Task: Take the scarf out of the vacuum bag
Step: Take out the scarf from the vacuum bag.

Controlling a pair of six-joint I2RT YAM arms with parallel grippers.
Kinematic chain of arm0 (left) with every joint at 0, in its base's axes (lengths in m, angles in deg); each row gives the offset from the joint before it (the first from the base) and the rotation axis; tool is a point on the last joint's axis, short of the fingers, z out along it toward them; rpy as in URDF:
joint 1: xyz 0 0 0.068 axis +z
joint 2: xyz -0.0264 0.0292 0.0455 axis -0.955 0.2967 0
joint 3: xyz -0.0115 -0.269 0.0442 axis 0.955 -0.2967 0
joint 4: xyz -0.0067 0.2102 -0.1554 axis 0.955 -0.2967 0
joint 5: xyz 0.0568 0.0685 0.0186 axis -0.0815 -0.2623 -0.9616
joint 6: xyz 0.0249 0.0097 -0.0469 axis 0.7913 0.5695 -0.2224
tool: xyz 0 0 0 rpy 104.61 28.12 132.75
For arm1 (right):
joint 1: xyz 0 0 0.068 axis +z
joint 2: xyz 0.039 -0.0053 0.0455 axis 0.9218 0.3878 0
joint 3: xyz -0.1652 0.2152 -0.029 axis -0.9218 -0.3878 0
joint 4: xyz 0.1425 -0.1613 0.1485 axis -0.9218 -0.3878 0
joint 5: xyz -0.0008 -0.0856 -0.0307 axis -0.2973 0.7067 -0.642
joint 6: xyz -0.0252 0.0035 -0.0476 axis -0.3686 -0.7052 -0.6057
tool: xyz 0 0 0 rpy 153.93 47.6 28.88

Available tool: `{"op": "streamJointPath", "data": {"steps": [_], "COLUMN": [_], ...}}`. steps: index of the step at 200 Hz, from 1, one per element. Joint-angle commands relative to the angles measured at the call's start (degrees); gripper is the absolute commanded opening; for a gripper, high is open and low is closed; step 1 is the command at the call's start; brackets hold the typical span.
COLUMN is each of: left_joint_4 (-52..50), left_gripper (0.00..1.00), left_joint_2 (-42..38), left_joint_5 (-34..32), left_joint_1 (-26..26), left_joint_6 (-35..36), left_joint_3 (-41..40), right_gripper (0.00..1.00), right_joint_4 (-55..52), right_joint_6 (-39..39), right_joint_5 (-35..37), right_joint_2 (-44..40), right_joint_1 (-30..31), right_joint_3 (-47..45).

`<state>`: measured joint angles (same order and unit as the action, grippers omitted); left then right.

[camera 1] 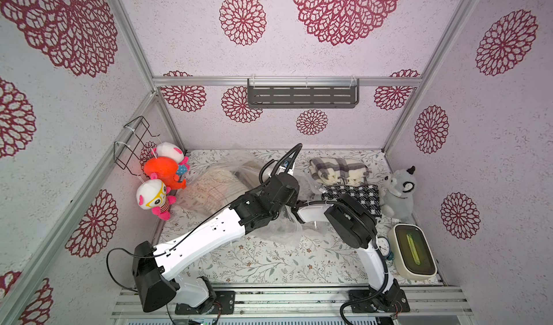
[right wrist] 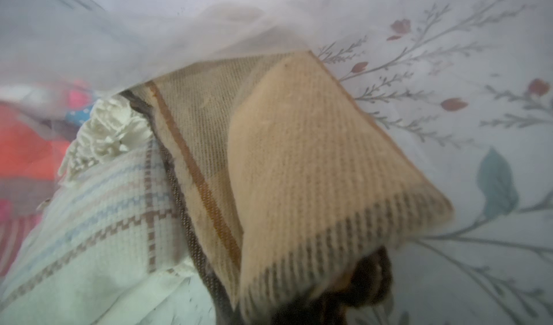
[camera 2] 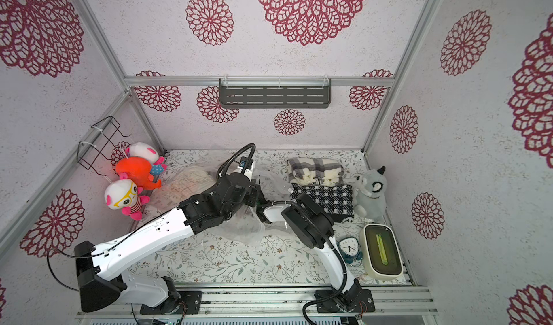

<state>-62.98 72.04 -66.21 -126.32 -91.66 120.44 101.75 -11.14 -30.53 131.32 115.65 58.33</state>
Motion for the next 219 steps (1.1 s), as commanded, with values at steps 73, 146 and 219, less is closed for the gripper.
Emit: {"op": "streamJointPath", "data": {"steps": [73,146,219], "left_joint_4": [4.77,7.57,9.1], "left_gripper": [0.0,0.0,0.0], "left_joint_2": [2.68,3.21,-0.71], "left_joint_5": [-0.04,1.5,3.55], "left_joint_1": [4.62,4.86,2.22], "left_joint_6": [0.07,-1.52,-3.46], "left_joint_3": [-2.07,-5.44,-9.03], "right_gripper": [0.0,0.0,0.0], "right_joint_4": [-4.69,-10.07,-12.73], "right_joint_6": [-4.18,-7.51,-9.18], "right_joint_5": [0.45,4.03,-2.3], "right_joint_2": [-19.27,-37.97,-47.33], "right_joint_1": [3.24,5.24,-3.41], "right_joint_3": [-16.71,-30.06,-36.52]}}
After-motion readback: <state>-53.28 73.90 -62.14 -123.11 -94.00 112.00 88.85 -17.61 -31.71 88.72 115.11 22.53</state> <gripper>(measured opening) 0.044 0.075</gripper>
